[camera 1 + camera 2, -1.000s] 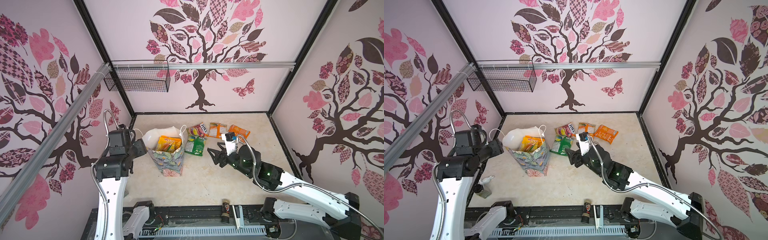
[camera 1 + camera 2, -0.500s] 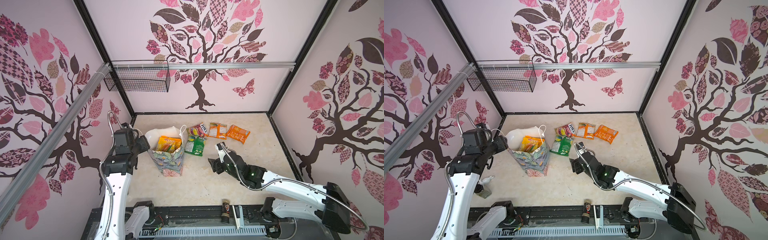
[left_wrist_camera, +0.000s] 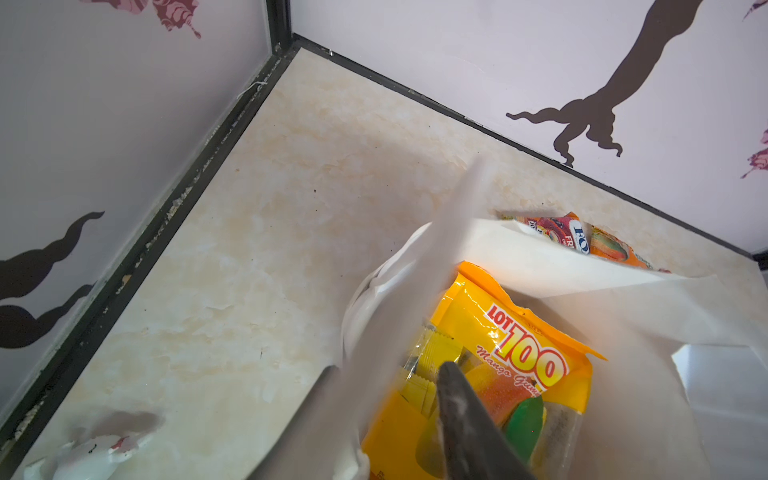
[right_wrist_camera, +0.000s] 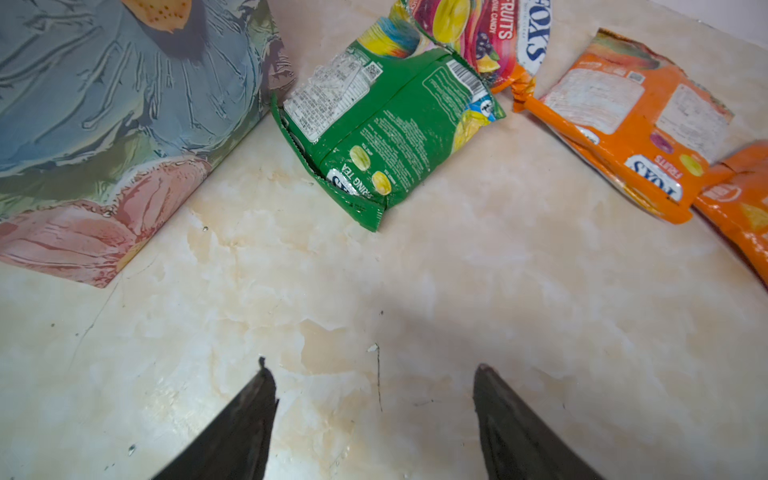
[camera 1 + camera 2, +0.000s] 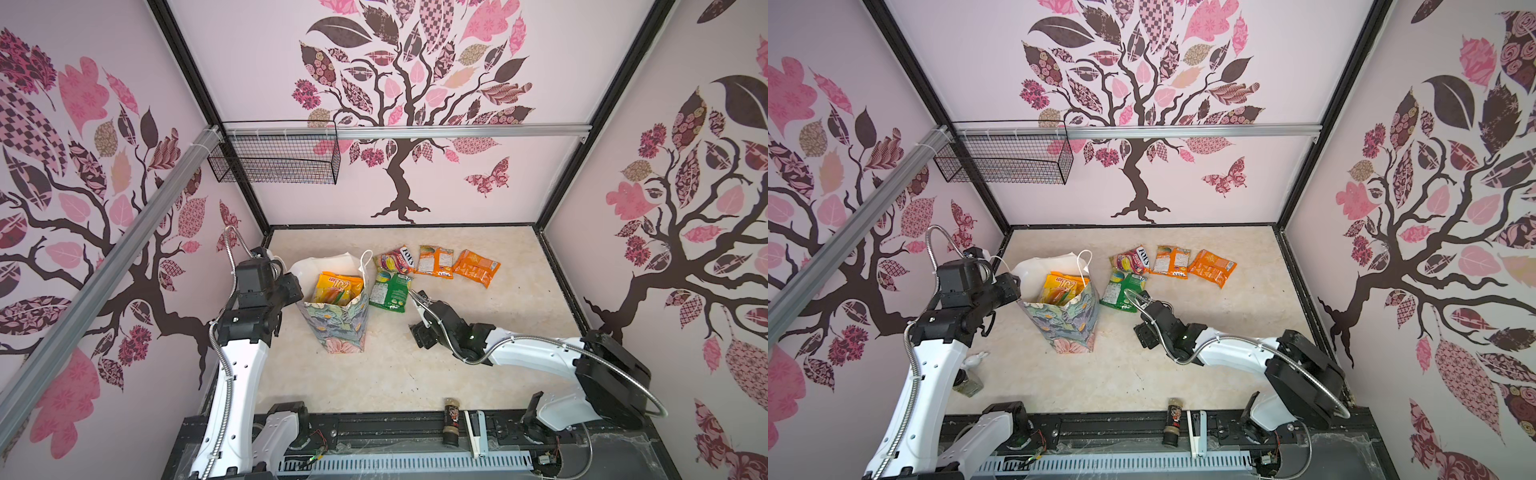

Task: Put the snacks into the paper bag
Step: 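Withdraw the right gripper from the paper bag toward the green candy bag, then lower the right gripper onto the green tea candy bag and close on it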

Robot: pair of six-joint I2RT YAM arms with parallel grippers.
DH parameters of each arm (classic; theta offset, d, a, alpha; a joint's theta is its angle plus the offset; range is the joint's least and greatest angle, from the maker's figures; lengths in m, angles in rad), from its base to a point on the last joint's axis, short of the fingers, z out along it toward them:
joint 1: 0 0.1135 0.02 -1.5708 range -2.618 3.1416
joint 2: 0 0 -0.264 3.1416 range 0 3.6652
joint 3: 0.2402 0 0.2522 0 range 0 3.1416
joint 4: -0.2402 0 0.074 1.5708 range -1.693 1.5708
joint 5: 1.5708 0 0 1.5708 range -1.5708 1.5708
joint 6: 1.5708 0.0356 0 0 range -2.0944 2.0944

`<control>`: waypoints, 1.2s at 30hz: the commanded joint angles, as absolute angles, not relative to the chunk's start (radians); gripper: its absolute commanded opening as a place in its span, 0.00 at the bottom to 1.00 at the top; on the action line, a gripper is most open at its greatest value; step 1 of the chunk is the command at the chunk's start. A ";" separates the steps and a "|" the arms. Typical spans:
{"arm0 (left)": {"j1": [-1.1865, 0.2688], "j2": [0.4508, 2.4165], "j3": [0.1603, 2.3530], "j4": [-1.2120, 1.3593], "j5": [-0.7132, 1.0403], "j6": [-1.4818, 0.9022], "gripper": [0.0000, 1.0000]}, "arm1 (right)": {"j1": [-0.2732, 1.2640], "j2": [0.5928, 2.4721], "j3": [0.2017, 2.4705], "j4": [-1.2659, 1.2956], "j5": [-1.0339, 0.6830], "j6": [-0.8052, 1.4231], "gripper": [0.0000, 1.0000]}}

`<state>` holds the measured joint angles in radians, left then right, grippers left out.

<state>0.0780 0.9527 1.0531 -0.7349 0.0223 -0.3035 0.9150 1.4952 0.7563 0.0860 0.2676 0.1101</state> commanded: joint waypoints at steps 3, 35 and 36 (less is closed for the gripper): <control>0.081 0.936 1.018 -0.684 0.081 -0.320 0.38 | 0.916 1.593 0.834 0.143 0.265 0.015 0.79; 0.082 0.937 1.015 -0.690 0.093 -0.310 0.34 | 0.822 1.980 1.062 0.202 0.165 0.172 0.85; 0.082 0.936 1.015 -0.692 0.092 -0.310 0.34 | 0.818 1.983 1.063 0.202 0.163 0.180 0.85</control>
